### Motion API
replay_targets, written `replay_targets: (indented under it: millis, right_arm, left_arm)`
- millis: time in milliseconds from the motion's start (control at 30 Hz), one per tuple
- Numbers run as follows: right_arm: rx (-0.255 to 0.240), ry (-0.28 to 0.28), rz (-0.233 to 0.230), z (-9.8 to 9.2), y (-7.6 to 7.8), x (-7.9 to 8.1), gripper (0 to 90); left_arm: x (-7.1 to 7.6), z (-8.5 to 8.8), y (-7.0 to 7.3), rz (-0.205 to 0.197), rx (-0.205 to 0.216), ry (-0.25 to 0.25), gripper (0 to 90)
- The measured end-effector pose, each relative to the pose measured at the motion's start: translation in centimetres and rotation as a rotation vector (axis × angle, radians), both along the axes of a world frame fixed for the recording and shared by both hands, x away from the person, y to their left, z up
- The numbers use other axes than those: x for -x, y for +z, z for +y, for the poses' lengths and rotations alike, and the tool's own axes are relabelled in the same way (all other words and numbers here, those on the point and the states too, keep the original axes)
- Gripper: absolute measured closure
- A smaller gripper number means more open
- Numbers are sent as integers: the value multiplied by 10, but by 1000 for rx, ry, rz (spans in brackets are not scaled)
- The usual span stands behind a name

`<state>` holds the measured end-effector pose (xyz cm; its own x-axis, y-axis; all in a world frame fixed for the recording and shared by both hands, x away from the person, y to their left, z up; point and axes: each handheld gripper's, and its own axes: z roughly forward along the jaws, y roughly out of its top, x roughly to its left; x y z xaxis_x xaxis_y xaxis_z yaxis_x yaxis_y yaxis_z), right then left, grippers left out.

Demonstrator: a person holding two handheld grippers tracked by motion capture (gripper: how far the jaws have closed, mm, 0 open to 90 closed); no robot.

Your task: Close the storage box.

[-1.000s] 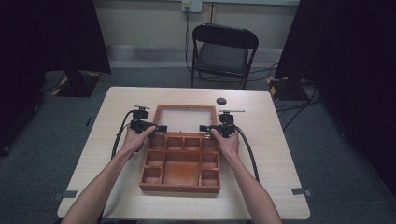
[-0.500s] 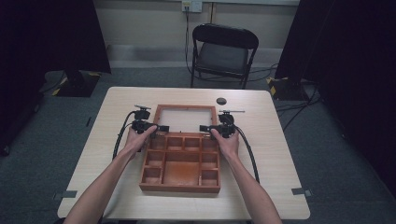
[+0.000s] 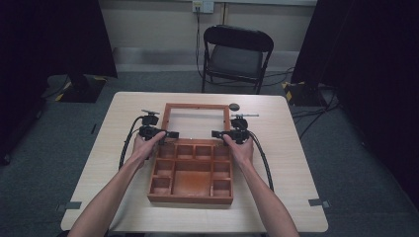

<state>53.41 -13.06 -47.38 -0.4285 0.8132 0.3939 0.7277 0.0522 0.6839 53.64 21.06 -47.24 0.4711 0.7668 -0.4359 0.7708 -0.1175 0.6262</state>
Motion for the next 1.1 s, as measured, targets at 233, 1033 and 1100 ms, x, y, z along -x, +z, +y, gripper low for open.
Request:
replay_targets:
  millis: [233, 1033, 1100]
  right_arm:
    - [-4, -14, -36, 1, 10, 4, 240]
    - [-41, 12, -114, -6, 44, 21, 338]
    - [-28, 17, -122, -6, 47, 23, 364]
  left_arm:
    - [5, 0, 7, -50, -30, -1, 223]
    - [27, 7, 35, -178, -51, 13, 364]
    - [29, 8, 37, -189, -54, 9, 384]
